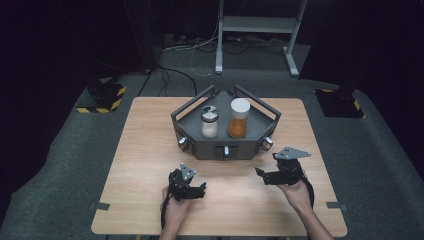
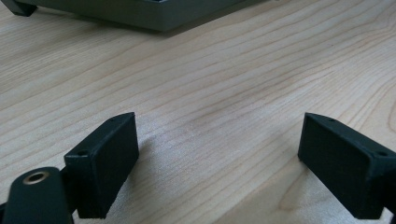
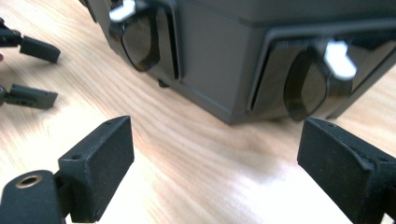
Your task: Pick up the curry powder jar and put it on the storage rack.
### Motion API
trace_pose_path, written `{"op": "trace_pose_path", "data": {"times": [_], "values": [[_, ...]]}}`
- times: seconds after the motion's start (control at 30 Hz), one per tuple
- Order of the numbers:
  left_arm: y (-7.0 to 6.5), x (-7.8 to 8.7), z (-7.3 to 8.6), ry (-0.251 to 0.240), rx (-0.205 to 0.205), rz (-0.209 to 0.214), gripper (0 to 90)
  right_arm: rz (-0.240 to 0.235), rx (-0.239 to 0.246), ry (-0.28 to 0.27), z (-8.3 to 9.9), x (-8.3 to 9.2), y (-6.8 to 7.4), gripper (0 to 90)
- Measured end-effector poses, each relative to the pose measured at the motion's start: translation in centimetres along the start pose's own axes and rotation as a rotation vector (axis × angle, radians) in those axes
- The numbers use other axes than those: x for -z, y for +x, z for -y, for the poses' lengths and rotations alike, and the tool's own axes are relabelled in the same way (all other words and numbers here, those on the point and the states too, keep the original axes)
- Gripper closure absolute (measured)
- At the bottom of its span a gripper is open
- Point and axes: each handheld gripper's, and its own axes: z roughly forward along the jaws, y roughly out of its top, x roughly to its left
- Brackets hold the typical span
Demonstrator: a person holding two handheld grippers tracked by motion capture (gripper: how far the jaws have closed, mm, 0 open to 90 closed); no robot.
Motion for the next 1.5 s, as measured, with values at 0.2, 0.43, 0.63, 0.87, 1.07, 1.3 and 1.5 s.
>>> {"op": "trace_pose_path", "data": {"times": [0.2, 0.43, 0.63, 0.87, 1.07, 1.3, 1.5], "values": [[0.0, 0.0, 0.0, 0.001, 0.000, 0.000, 12.3, 0.006, -0.031, 0.005, 1.4, -0.1, 0.1, 10.8], [0.0, 0.0, 0.0, 0.000, 0.000, 0.000, 12.3, 0.014, -0.059, 0.022, 3.0, -0.7, 0.4, 10.8], [0.1, 0.0, 0.0, -0.002, 0.005, 0.004, 12.4, 0.034, -0.083, 0.045, 4.3, -1.4, 0.8, 10.8], [0.0, 0.0, -0.1, 0.005, -0.002, 0.003, 12.3, 0.042, -0.093, 0.056, 5.4, -2.2, 1.3, 10.7], [0.1, 0.0, -0.1, 0.007, -0.007, 0.003, 12.4, 0.073, -0.098, 0.066, 5.9, -2.8, 2.1, 10.8], [0.0, 0.0, 0.0, 0.004, -0.001, 0.003, 12.4, 0.089, -0.099, 0.084, 5.9, -3.3, 2.6, 10.8], [0.0, 0.0, 0.0, 0.004, -0.002, 0.003, 12.4, 0.107, -0.094, 0.101, 5.6, -3.6, 2.8, 10.7]]}}
